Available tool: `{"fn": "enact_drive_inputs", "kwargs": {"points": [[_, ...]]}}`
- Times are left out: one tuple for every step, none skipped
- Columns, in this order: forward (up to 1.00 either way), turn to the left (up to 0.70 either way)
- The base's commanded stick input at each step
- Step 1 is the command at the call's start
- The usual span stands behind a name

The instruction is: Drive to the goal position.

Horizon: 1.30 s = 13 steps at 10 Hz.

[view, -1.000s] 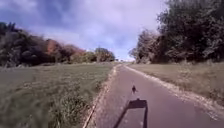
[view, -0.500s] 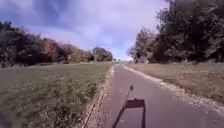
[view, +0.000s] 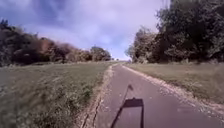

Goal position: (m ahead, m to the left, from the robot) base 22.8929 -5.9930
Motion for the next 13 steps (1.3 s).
{"fn": "enact_drive_inputs", "kwargs": {"points": [[0.70, -0.13], [0.70, -0.13], [0.70, -0.13], [0.70, -0.13], [0.70, -0.13], [0.70, -0.13], [0.70, -0.13], [0.70, -0.13], [0.70, -0.13], [0.70, -0.13], [0.70, -0.13], [0.70, -0.13], [0.70, -0.13]]}}
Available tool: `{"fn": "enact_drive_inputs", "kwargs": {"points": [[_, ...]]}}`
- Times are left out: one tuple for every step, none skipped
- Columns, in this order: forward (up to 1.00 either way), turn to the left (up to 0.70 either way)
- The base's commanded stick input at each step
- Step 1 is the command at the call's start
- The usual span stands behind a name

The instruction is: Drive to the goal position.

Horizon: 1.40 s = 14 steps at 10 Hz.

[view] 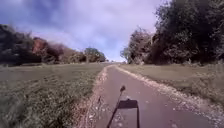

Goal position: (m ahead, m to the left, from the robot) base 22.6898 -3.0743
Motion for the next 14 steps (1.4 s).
{"fn": "enact_drive_inputs", "kwargs": {"points": [[0.70, -0.13], [0.70, -0.13], [0.70, -0.13], [0.70, -0.09], [0.70, -0.04], [0.70, 0.00], [0.70, 0.00], [0.70, 0.00], [0.70, 0.00], [0.70, 0.00], [0.70, -0.04], [0.70, -0.09], [0.70, -0.14], [0.70, -0.14]]}}
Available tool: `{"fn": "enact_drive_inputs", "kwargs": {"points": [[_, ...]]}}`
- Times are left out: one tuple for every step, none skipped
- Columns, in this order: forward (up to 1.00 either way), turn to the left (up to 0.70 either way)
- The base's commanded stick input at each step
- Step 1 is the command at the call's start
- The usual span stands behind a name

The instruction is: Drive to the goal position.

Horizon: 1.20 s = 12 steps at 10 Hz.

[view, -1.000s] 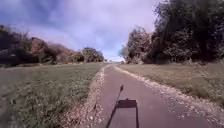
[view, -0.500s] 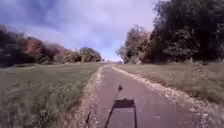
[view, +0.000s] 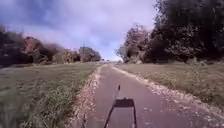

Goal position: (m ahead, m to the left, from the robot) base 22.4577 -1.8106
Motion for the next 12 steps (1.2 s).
{"fn": "enact_drive_inputs", "kwargs": {"points": [[0.70, -0.14], [0.70, -0.14], [0.70, -0.14], [0.70, -0.14], [0.70, -0.14], [0.70, 0.00], [0.70, 0.00], [0.70, 0.00], [0.70, 0.00], [0.70, 0.00], [0.70, 0.00], [0.70, 0.00]]}}
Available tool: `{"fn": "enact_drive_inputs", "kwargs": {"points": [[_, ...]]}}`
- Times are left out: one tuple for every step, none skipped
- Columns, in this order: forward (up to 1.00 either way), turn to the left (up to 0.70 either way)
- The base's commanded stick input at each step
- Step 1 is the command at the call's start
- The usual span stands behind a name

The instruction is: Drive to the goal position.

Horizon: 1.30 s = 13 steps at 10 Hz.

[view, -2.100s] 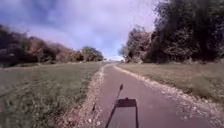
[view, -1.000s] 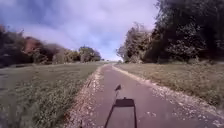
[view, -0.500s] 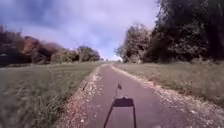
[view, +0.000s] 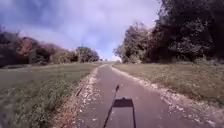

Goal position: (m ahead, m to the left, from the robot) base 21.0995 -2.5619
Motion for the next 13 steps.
{"fn": "enact_drive_inputs", "kwargs": {"points": [[0.70, 0.00], [0.70, 0.00], [0.70, 0.00], [0.70, 0.00], [0.70, 0.00], [0.70, 0.00], [0.70, 0.00], [0.70, 0.00], [0.70, 0.00], [0.70, 0.00], [0.70, 0.00], [0.70, 0.00], [0.70, 0.01]]}}
